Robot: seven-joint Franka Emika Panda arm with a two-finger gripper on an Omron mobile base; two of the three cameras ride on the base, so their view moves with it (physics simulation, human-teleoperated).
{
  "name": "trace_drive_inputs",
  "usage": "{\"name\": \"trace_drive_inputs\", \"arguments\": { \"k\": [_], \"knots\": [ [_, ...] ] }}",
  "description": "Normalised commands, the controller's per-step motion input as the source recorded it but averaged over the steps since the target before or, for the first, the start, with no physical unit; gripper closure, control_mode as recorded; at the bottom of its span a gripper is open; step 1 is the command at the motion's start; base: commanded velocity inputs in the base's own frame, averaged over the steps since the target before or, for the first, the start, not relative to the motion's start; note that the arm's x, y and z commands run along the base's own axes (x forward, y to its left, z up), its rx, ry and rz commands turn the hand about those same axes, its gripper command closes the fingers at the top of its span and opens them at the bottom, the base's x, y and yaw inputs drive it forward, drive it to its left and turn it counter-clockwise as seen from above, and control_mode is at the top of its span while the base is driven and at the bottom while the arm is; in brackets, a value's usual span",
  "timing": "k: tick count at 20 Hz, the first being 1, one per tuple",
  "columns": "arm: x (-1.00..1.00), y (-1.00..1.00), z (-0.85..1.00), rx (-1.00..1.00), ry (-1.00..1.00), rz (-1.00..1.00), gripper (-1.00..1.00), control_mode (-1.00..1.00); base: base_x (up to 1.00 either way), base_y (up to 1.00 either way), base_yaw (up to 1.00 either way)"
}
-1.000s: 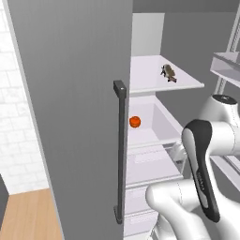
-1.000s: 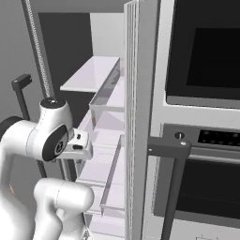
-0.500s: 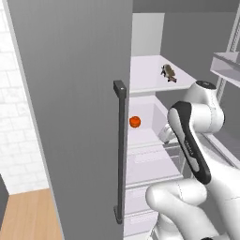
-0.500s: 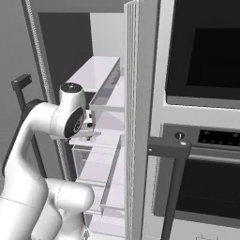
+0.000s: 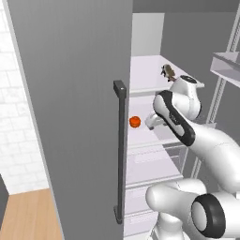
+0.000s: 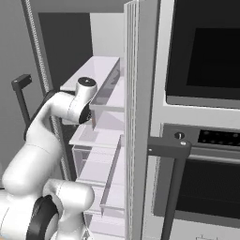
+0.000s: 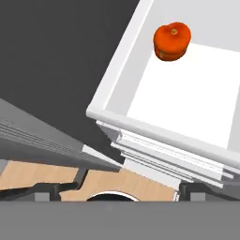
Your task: Place one squash and one fish in each tupperware on the nearby counter, to pack two identical lunches.
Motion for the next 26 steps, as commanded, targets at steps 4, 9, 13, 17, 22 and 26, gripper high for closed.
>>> {"name": "trace_drive_inputs", "arguments": {
  "k": [4, 9, 13, 17, 22, 26],
  "knots": [
    [0.67, 0.36, -0.13, 0.00, -0.01, -0.01, -1.00, -1.00, 0.00, 0.00, 0.00],
    [0.54, 0.00, -0.39, 0.00, -0.06, -0.02, -1.00, -1.00, 0.00, 0.00, 0.00],
    [0.24, -0.06, -0.04, 0.00, -0.12, 0.00, -1.00, -1.00, 0.00, 0.00, 0.00],
    [0.58, 0.02, -0.29, 0.00, -0.11, 0.00, -1.00, -1.00, 0.00, 0.00, 0.00],
    [0.06, 0.01, -0.39, 0.00, -0.05, 0.00, -1.00, -1.00, 0.00, 0.00, 0.00],
    [0.09, 0.00, -0.09, 0.00, -0.01, 0.00, -1.00, -1.00, 0.00, 0.00, 0.00]
  ]
}}
